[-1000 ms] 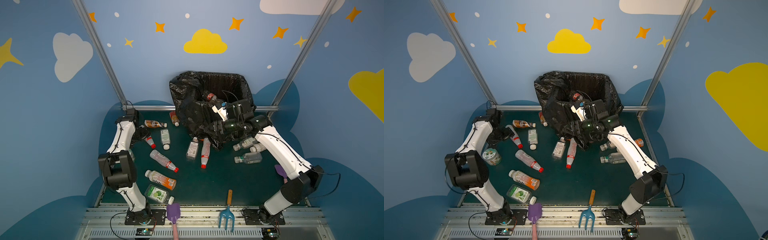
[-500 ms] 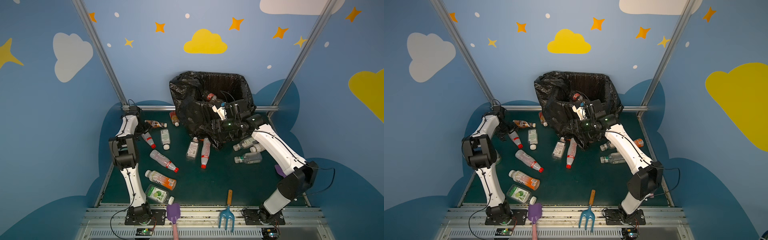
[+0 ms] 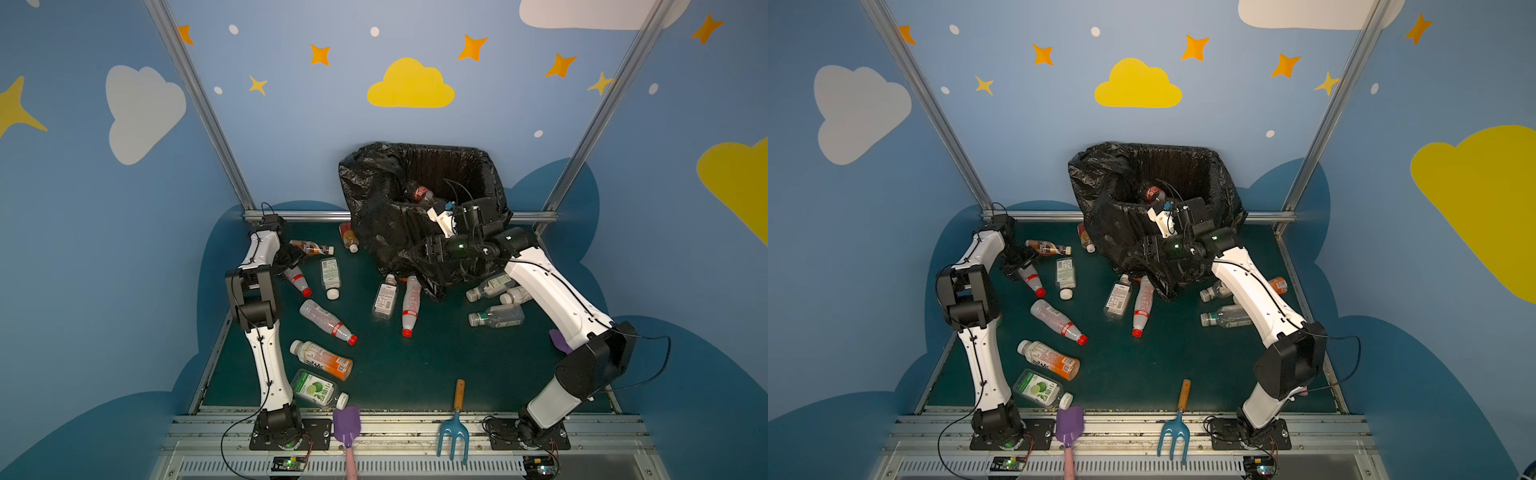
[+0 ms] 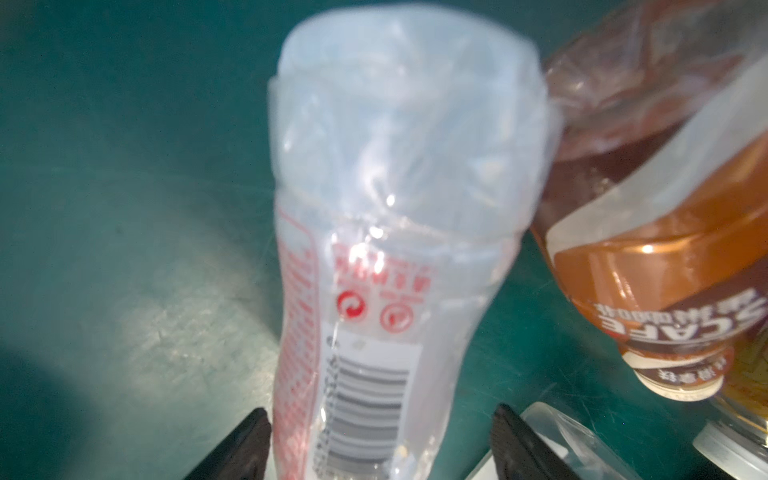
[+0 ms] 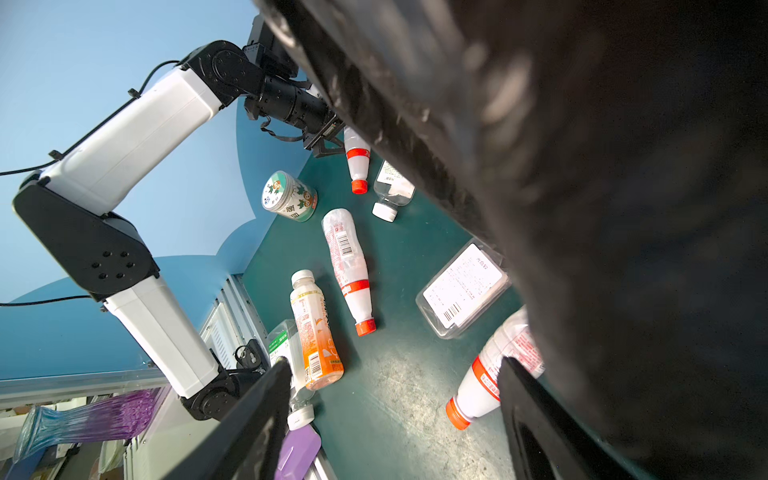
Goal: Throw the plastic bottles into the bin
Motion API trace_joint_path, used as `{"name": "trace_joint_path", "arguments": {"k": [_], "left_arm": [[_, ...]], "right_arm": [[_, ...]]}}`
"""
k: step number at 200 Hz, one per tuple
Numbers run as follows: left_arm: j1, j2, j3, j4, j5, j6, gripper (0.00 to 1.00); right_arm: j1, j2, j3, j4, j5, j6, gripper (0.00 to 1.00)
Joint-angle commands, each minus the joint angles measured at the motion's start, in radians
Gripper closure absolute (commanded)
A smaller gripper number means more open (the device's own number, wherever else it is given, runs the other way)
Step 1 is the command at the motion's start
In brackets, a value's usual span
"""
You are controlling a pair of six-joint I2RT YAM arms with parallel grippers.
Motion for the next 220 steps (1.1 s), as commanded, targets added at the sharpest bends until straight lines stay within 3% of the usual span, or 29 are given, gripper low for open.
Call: {"name": "trace_joint_path", "arguments": {"k": [1, 111, 149, 220], "left_arm": [[0.004, 0.024, 0.025, -0.015, -0.007, 0.006, 0.27], [0.003, -0.067, -0.080, 0.047, -0.014, 0.031, 0.53], [0.003, -0.117, -0.128, 0.053, -0.012, 0.056, 0.54], [-0.003, -0.261, -0.210, 0.068, 0.029, 0.061, 0.55]], "right_arm": [[-0.033, 0.027, 0.017, 0.012, 0.020, 0.020, 0.24], [-0.100, 0.012, 0.010, 0.002, 0.007, 0.034, 0.24], [-0.110, -0.022, -0.020, 0.043, -0.019, 0.038, 0.24], [-0.109, -0.090, -0.066, 0.105, -0.075, 0.038, 0.15]]}}
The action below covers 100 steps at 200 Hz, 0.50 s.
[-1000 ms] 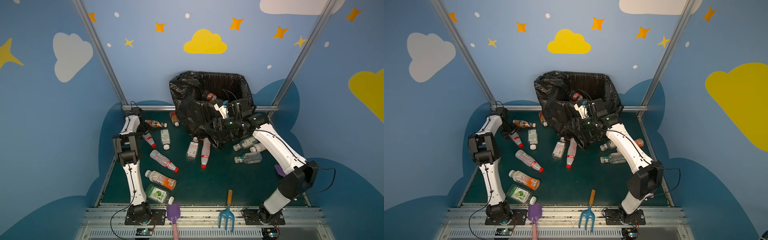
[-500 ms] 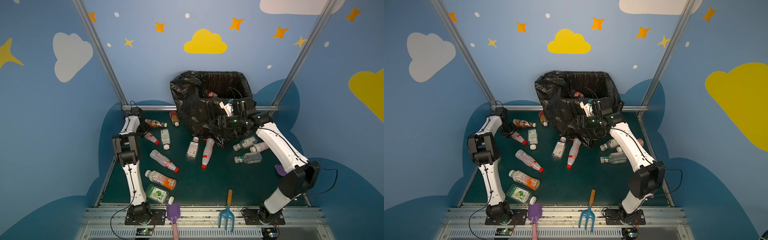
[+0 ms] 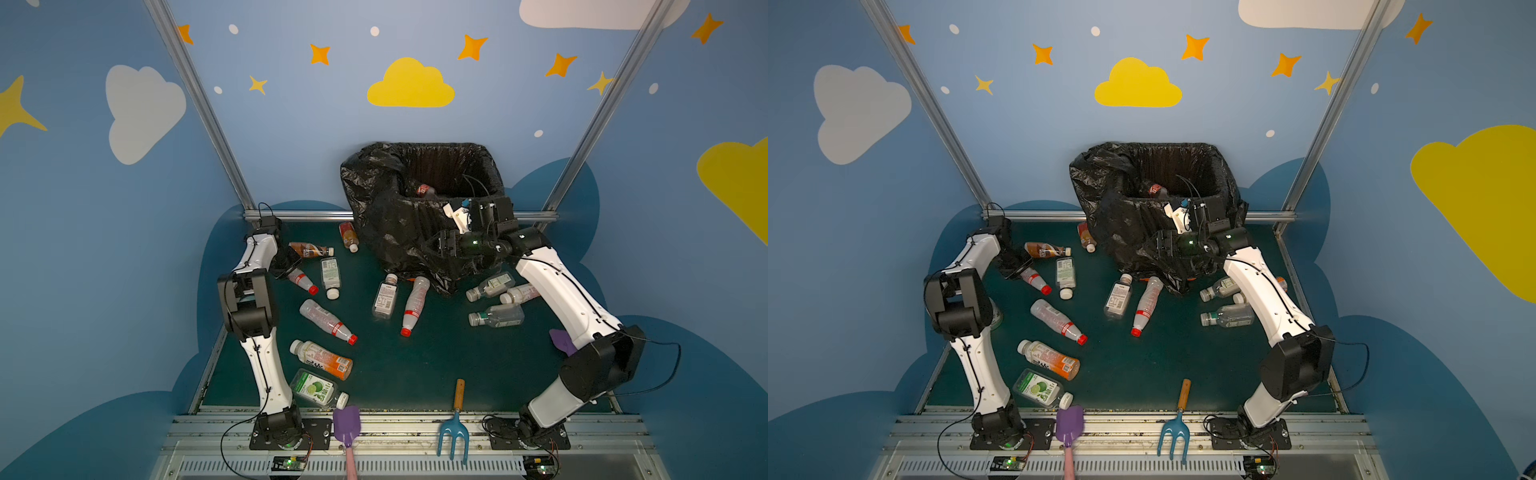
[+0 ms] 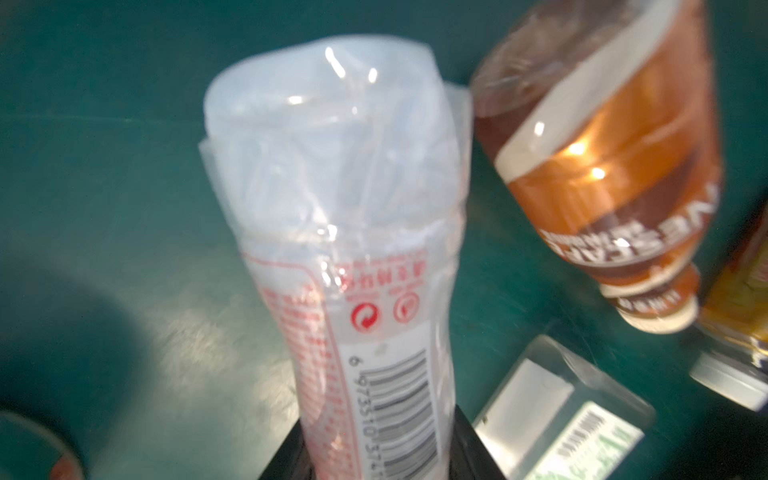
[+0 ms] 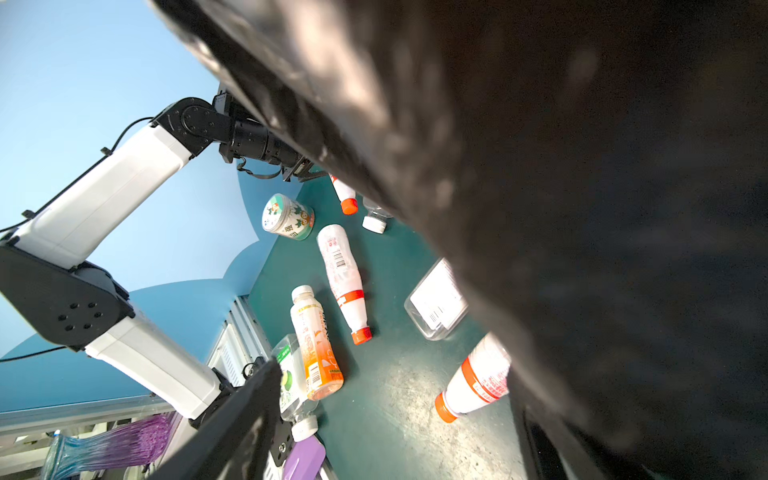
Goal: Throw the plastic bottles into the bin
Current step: 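Close the left gripper on the crushed white bottle while the right gripper withdraws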
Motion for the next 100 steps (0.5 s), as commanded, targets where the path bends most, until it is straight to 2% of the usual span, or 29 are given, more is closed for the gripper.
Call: {"name": "trace_joint_path", "arguments": {"k": [1, 56, 100], "left_arm": [[-0.002, -0.078, -0.003, 0.001, 0.023, 0.013, 0.55], [-0.009, -0.182, 0.031, -0.009, 0.064, 0.019, 0.55], [-0.009, -0.287, 0.072, 0.001, 0.135, 0.017, 0.55]], "right_arm": [[-0.012, -0.053, -0.013, 0.069, -0.001, 0.009, 0.15], [-0.018, -0.157, -0.081, 0.175, 0.020, 0.037, 0.13], [-0.031, -0.252, -0.137, 0.233, 0.106, 0.041, 0.13]]}}
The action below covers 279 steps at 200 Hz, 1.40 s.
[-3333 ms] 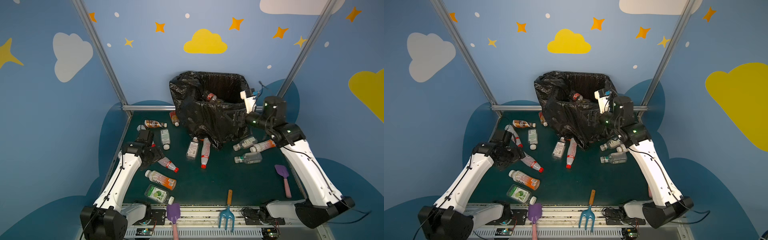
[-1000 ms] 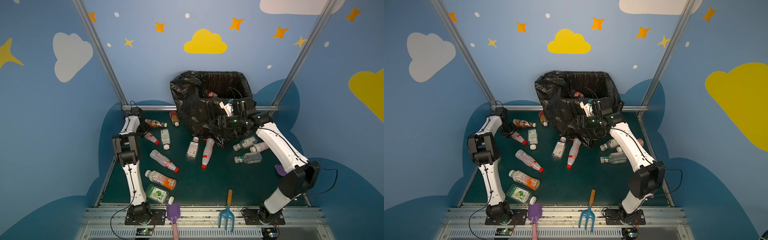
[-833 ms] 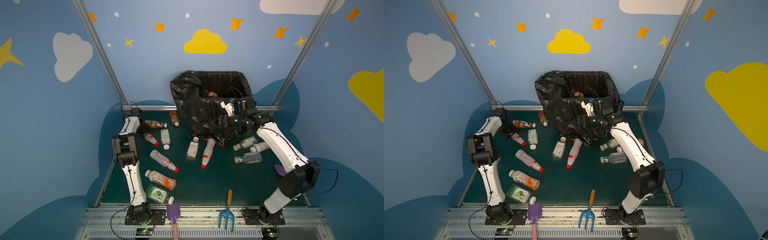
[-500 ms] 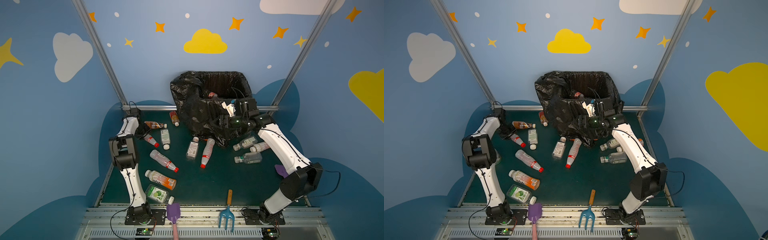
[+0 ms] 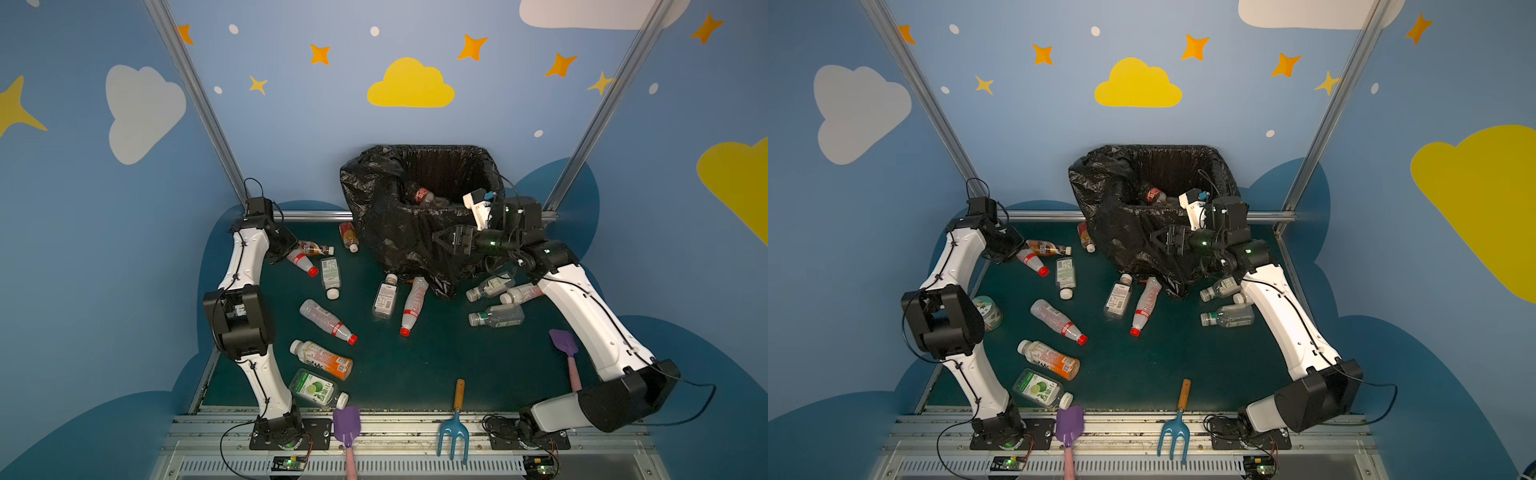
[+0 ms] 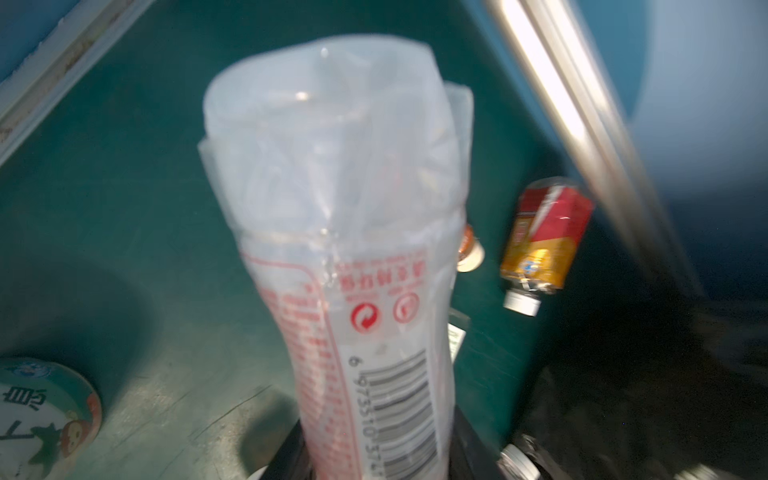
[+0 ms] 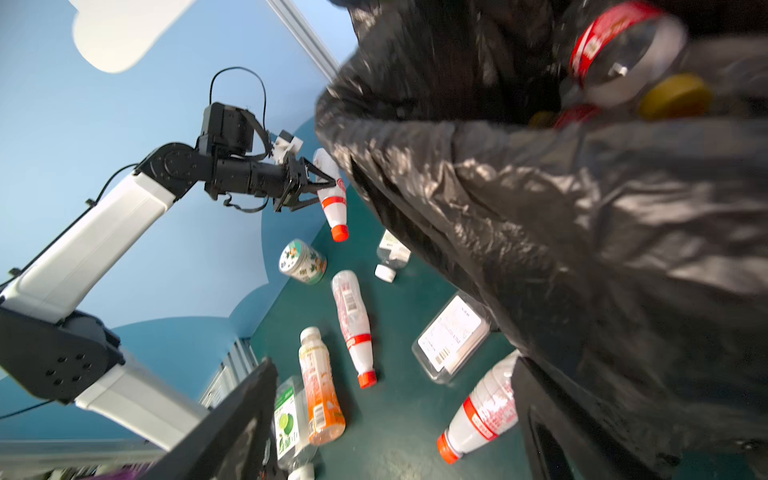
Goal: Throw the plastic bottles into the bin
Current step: 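Close the left gripper on the crushed white bottle while the right gripper withdraws, then lift the crushed white bottle with the left gripper over the bin and release it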
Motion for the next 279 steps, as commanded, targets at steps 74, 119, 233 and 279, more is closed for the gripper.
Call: {"name": "trace_joint_path", "arguments": {"k": [74, 119, 233, 279], "left_arm": [[-0.035, -0.324, 0.109, 0.156, 0.117, 0.012, 0.55], [-0.255, -0.453, 0.058, 0.434, 0.063, 0.112, 0.55], [-0.541, 0.317, 0.919, 0.628, 0.129, 0.047, 0.00], [-0.567, 0.225, 1.076, 0.322, 0.076, 0.239, 0.00]], "right_arm": [[-0.060, -0.171, -0.068, 0.062, 0.209, -0.014, 0.13], [-0.079, -0.183, -0.079, 0.064, 0.232, -0.008, 0.13], [-0.130, -0.165, -0.056, 0.036, 0.214, 0.044, 0.13], [-0.158, -0.178, -0.061, 0.034, 0.259, 0.062, 0.13]]}}
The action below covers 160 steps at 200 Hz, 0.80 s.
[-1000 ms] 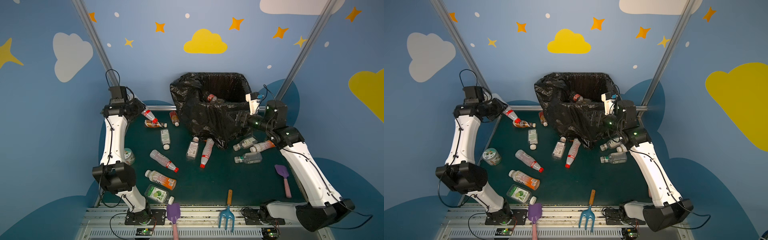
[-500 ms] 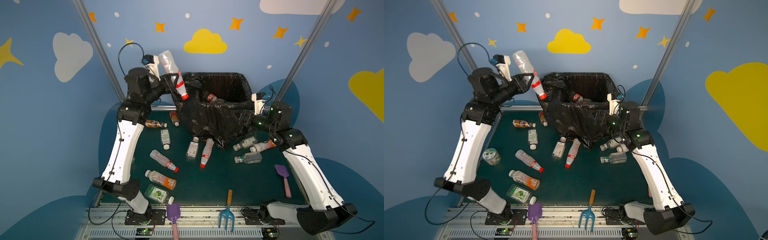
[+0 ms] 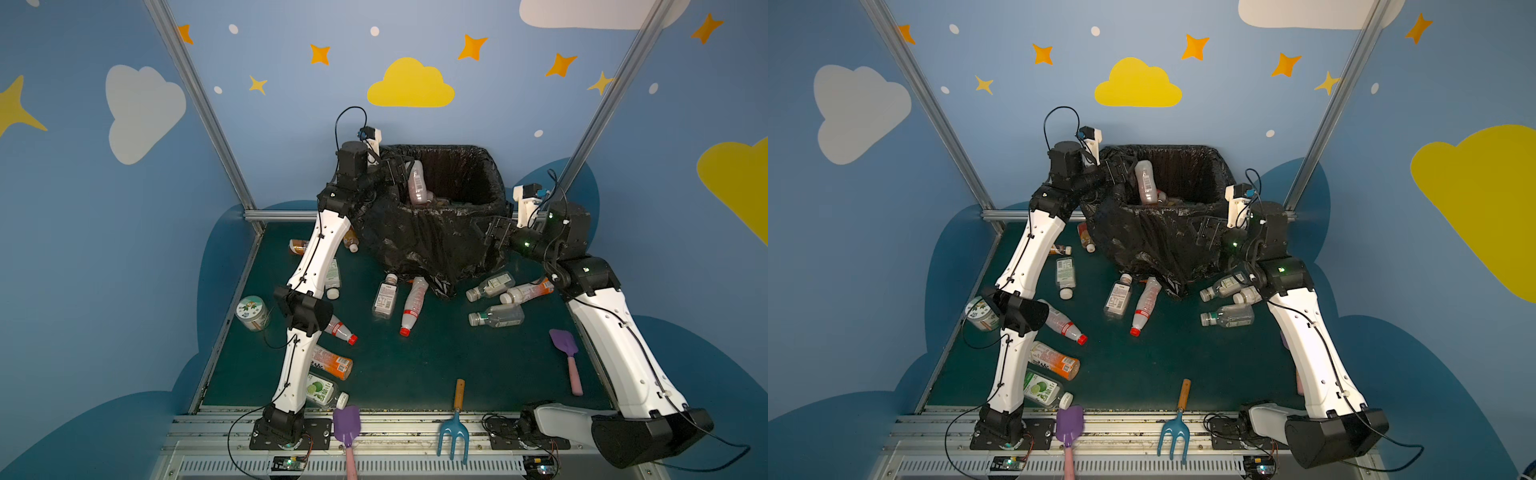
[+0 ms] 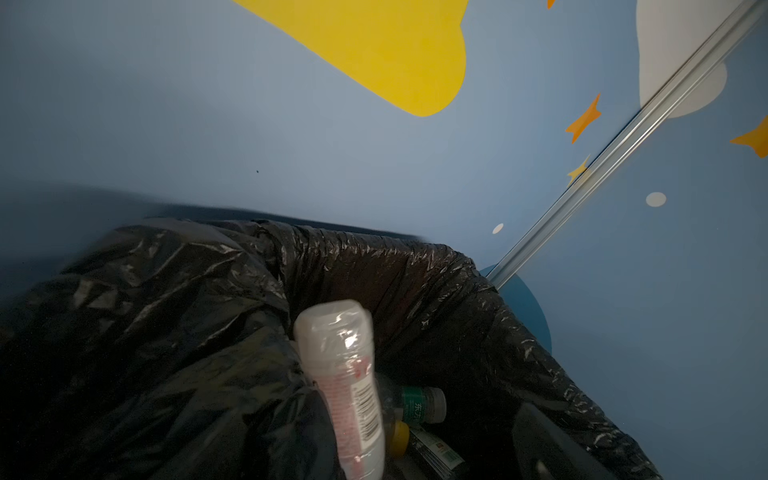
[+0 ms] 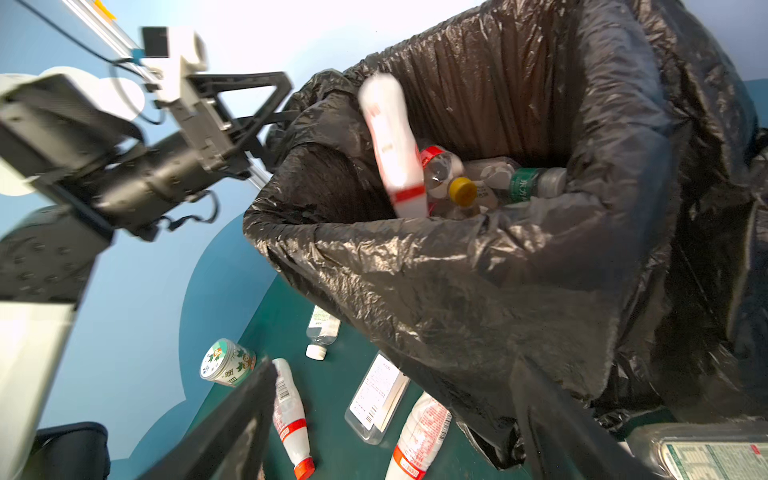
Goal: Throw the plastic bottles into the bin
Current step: 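Lift the crushed white bottle with the left gripper over the bin and release it, then withdraw the left gripper to the pile while the right lowers to the orange-label bottle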
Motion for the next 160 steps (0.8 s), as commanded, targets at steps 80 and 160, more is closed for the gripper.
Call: {"name": "trace_joint_path", "arguments": {"k": [80, 160], "left_arm": [[0.037, -0.501, -0.392, -0.316, -0.151, 0.199, 0.00], [0.051, -0.790, -1.319, -0.060, -0.054, 0.013, 0.00]], "right_arm": [[-0.174, -0.098, -0.121, -0.240, 0.350, 0.179, 0.13], [-0.571, -0.114, -0.408, -0.292, 0.104, 0.276, 0.13]]}}
